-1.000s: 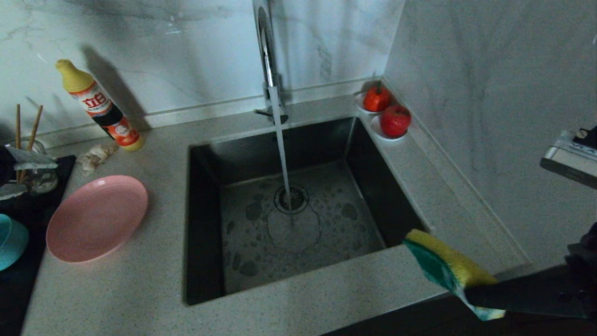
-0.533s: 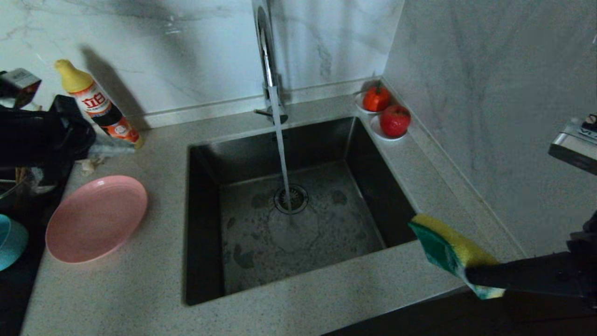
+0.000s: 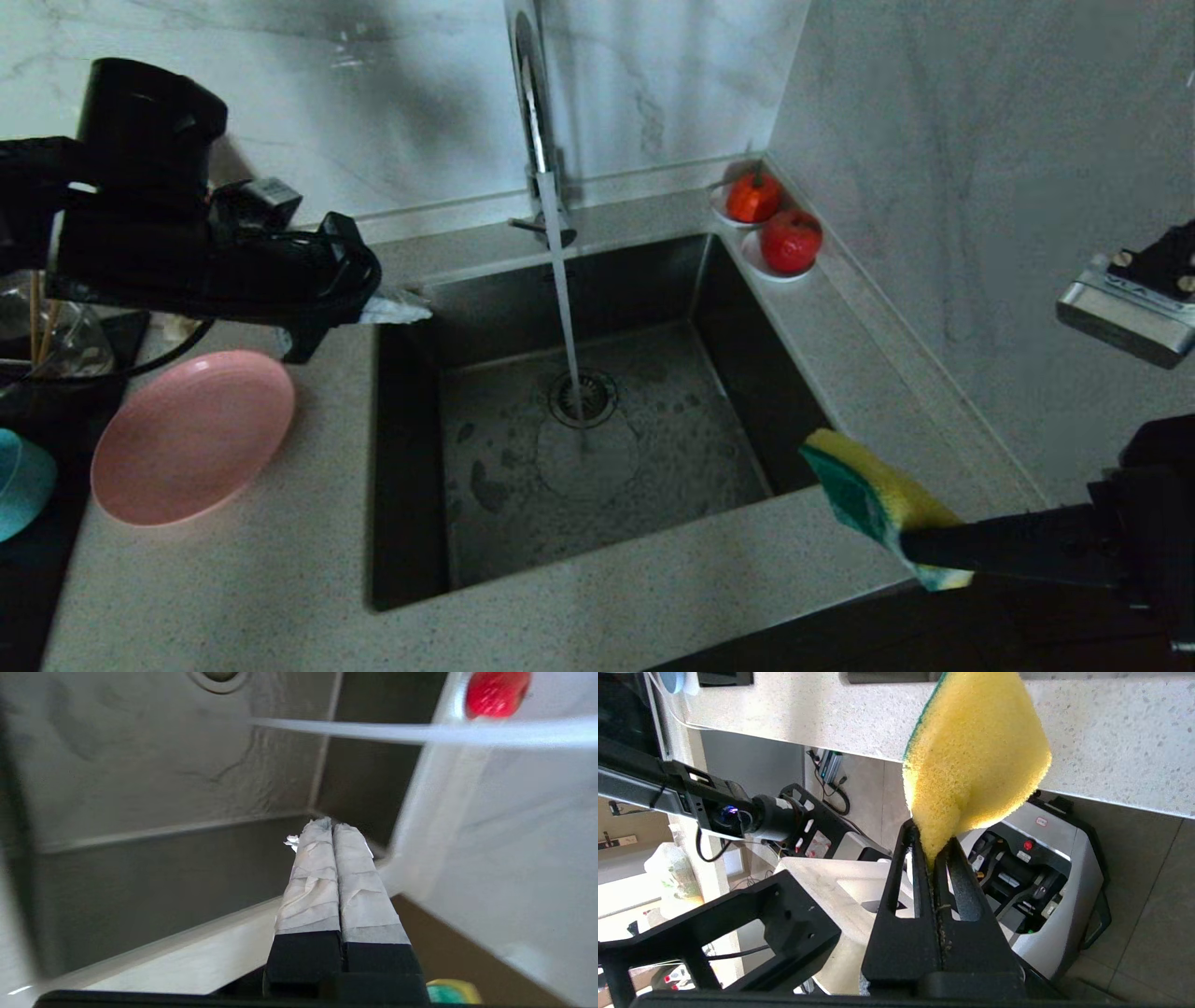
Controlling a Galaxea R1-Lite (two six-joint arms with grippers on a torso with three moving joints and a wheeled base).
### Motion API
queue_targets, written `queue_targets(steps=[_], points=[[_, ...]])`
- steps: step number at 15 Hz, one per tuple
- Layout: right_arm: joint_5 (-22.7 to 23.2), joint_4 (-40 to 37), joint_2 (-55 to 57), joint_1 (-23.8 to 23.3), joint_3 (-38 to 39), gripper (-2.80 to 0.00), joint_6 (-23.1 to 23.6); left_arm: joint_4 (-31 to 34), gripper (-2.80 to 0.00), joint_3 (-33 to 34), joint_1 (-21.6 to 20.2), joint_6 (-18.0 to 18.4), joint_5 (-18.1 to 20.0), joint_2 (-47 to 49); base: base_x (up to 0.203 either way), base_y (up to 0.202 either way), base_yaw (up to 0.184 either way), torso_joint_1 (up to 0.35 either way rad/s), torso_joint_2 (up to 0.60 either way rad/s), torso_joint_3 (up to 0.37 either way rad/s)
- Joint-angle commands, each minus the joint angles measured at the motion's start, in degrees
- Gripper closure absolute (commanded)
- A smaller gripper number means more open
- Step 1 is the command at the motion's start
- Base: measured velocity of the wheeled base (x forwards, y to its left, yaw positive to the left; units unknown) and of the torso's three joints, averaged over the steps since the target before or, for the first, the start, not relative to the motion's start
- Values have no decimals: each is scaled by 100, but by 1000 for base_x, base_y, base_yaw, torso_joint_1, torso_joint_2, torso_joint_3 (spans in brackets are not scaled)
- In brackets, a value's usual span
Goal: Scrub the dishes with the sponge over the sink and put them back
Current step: Turn off the faucet
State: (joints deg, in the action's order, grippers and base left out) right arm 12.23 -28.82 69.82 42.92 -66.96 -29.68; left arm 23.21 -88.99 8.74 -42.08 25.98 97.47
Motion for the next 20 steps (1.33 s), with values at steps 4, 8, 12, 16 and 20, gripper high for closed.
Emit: queue_targets(steps=[4, 8, 12, 16, 20], points=[[8, 221, 41, -6, 153, 0, -20, -9, 0, -743, 245, -459, 13, 894, 0, 0, 0, 0, 0, 0], [4, 280, 123, -3, 166, 0, -20, -10, 0, -1228, 348, -762, 3, 1307, 0, 0, 0, 0, 0, 0], [-1, 280, 182, -29, 183, 0, -20, -14, 0, -1739, 357, -1021, -19, 1705, 0, 0, 0, 0, 0, 0], [7, 280, 190, -29, 252, 0, -21, -96, 0, -2174, 348, -1249, -16, 1974, 0, 0, 0, 0, 0, 0], [8, 289, 207, -38, 306, 0, -11, -849, 0, -2170, 357, -1493, -30, 2135, 0, 0, 0, 0, 0, 0]])
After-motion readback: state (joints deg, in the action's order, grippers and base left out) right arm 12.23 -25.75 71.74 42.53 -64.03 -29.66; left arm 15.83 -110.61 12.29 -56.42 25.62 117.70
